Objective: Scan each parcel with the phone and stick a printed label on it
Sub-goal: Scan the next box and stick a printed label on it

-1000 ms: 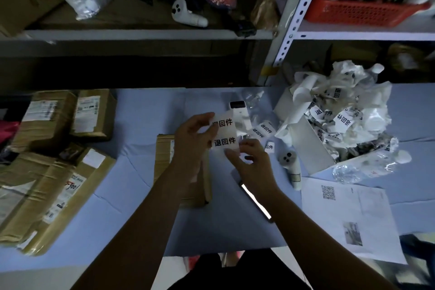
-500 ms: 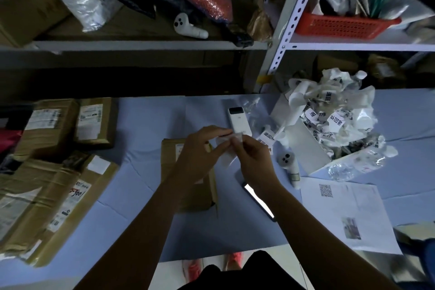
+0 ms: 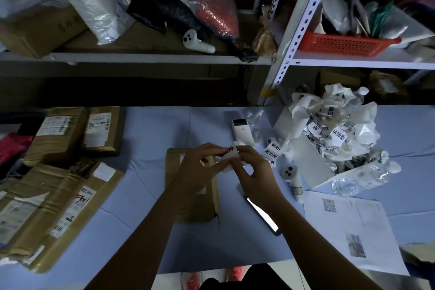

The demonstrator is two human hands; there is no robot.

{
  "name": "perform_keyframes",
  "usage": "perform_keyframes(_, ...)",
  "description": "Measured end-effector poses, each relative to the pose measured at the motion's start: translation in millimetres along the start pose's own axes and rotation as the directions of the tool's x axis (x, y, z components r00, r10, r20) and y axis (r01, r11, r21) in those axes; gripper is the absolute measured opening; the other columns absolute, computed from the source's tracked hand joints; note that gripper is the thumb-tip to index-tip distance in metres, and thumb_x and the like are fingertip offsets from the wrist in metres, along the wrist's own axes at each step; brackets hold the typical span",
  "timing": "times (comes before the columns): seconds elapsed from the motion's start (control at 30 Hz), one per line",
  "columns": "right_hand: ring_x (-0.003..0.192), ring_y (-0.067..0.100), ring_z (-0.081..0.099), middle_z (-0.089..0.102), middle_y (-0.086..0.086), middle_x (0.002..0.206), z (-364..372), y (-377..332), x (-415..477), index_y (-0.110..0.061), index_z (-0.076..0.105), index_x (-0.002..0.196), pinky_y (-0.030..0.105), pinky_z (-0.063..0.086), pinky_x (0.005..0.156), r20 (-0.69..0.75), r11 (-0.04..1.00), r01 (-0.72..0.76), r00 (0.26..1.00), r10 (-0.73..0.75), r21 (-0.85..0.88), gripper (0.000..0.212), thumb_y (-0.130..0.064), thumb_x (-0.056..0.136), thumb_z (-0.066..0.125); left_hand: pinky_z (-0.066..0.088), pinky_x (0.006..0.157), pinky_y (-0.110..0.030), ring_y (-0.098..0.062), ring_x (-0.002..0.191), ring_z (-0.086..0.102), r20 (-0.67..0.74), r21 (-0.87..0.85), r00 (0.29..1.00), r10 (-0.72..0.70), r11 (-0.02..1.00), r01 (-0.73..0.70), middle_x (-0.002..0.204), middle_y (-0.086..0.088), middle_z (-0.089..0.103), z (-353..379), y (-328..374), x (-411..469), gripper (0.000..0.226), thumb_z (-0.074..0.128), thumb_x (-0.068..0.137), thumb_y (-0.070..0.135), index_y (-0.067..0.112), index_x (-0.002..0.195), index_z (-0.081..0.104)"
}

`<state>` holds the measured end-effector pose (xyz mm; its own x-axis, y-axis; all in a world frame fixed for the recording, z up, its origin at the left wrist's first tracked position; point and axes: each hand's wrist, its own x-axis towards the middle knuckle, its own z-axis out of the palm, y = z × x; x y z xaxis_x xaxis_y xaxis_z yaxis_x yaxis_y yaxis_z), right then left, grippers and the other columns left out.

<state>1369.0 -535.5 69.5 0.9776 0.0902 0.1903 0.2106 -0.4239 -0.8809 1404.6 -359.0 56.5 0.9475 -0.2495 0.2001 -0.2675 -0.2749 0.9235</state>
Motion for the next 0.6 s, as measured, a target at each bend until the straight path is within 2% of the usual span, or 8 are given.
perform_keyframes(0.07,0.109,0.015,0.064,0.068,-0.005,0.114,0,0,0,-0.015,0.078,0.106,0.03,0.051,0.092,-0.007,1.0,0.023,1.0,-0.023,-0.021,0.019,-0.012,0.102,0.059,0.051,0.073,-0.014,-0.005,0.094,0.068,-0.022,-0.016,1.0,-0.015,1.0,0.015,0.102,0.009,0.073,1,-1,-2,0.025,0.077,0.087,0.019,0.022,0.111,0.076)
perform_keyframes(0.17,0.104,0.011,0.066,0.071,-0.008,0.11,1,4,0,-0.015,0.078,0.104,0.027,0.052,0.089,-0.024,0.999,0.03,0.999,-0.03,-0.037,0.017,-0.012,0.101,0.061,0.06,0.074,-0.033,-0.009,0.092,0.071,-0.067,0.015,0.998,-0.013,1.0,0.014,0.101,0.01,0.075,0,-4,-3,0.025,0.077,0.087,0.018,0.029,0.109,0.074)
perform_keyframes(0.23,0.101,0.009,0.066,0.072,-0.009,0.106,3,7,0,-0.015,0.078,0.103,0.024,0.052,0.087,-0.025,0.999,0.001,1.0,-0.003,-0.044,0.017,-0.013,0.101,0.061,0.061,0.076,-0.038,-0.007,0.092,0.071,-0.096,0.011,0.995,-0.029,0.999,0.03,0.1,0.01,0.075,1,-3,-4,0.025,0.077,0.087,0.014,0.03,0.106,0.074)
perform_keyframes(0.37,0.102,-0.001,0.064,0.072,-0.011,0.111,6,12,1,-0.016,0.077,0.106,0.012,0.047,0.088,-0.033,0.995,-0.048,0.998,0.045,-0.093,0.017,-0.015,0.101,0.061,0.057,0.078,-0.025,-0.005,0.088,0.07,-0.182,0.017,0.982,-0.054,0.998,0.058,0.093,0.013,0.072,7,3,-5,0.019,0.073,0.089,0.007,0.023,0.099,0.075)
perform_keyframes(0.43,0.101,-0.001,0.065,0.073,-0.012,0.111,8,16,1,-0.016,0.077,0.105,0.012,0.047,0.087,-0.037,0.989,-0.102,0.994,0.099,-0.106,0.016,-0.016,0.101,0.061,0.053,0.074,-0.019,-0.007,0.084,0.068,-0.241,0.039,0.967,-0.087,0.994,0.1,0.09,0.012,0.071,7,5,-3,0.013,0.072,0.09,0.006,0.017,0.096,0.076)
perform_keyframes(0.5,0.097,0.001,0.066,0.074,-0.01,0.105,8,22,1,-0.015,0.077,0.1,0.013,0.048,0.085,-0.056,0.983,-0.162,0.986,0.158,-0.089,0.014,-0.015,0.099,0.063,0.049,0.07,-0.014,-0.004,0.082,0.067,-0.273,-0.007,0.949,-0.158,0.987,0.163,0.088,0.009,0.072,4,6,-1,0.008,0.071,0.092,0.008,0.014,0.094,0.076)
perform_keyframes(0.6,0.085,0.0,0.064,0.072,-0.011,0.088,6,32,0,-0.018,0.075,0.088,0.013,0.044,0.075,-0.116,0.955,-0.284,0.955,0.273,-0.087,0.013,-0.014,0.097,0.065,0.047,0.063,-0.01,-0.002,0.073,0.067,-0.344,-0.077,0.903,-0.259,0.966,0.247,0.077,0.01,0.071,-1,6,-2,0.011,0.068,0.095,0.017,0.023,0.09,0.075)
